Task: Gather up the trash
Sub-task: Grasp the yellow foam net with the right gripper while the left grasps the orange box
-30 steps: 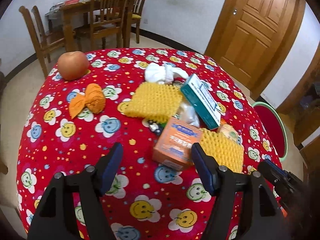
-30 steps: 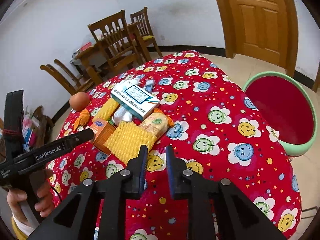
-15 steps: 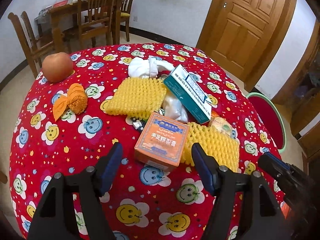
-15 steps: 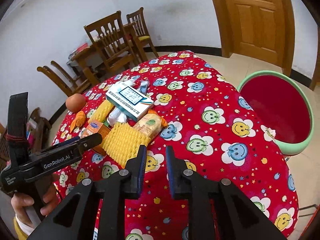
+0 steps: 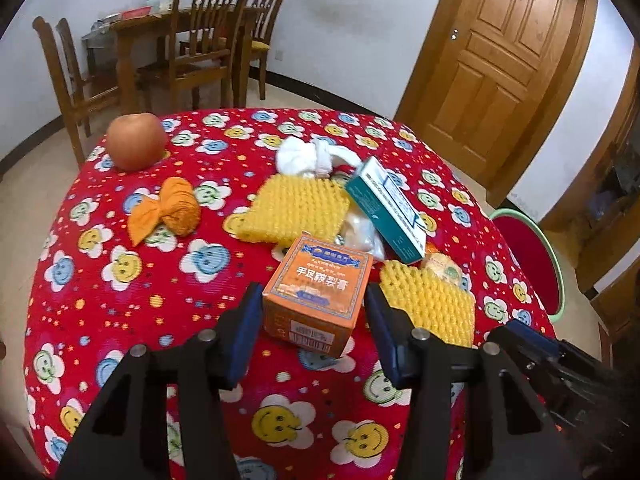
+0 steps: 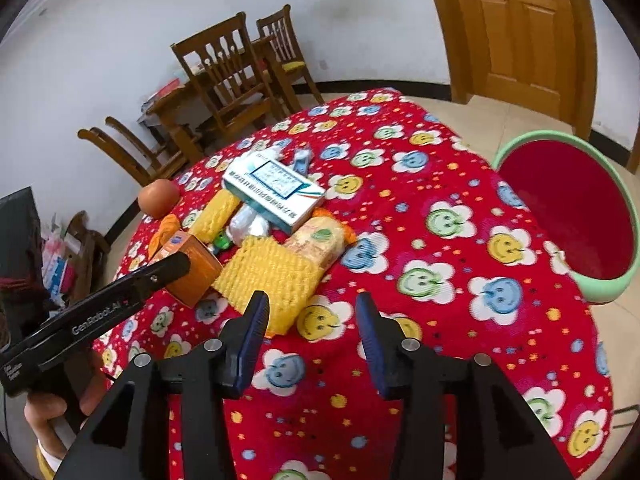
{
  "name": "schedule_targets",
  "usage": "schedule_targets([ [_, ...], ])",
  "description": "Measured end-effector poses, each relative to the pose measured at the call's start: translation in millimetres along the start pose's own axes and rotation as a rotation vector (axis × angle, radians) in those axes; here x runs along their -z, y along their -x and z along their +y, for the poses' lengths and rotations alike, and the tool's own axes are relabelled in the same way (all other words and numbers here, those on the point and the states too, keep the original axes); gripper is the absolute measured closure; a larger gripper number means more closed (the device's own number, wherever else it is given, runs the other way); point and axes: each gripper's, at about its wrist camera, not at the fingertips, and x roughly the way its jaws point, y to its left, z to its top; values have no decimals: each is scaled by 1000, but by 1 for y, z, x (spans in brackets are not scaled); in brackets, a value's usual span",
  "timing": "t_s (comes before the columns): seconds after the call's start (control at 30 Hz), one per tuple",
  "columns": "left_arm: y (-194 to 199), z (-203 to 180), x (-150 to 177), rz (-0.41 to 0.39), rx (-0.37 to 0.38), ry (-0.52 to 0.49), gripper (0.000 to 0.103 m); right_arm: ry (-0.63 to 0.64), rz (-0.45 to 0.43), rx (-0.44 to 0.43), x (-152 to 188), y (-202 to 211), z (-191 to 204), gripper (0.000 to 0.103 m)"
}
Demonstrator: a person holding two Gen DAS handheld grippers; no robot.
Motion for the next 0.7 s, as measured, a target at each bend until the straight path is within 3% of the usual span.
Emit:
schedule_targets([
  [0.33, 5, 16, 4, -6, -7, 47, 52, 8, 58, -14, 0, -26, 11, 58],
  [0.37, 5, 16, 4, -7, -5, 49, 52, 8, 58, -14, 0, -27, 11, 71],
  [0.47, 6, 16, 4, -7, -1, 53, 52, 18, 51, -13, 2, -26, 12, 90],
  [0.7, 12, 8, 4, -15, 11, 49, 52, 31, -10, -20, 2, -5, 10, 94],
])
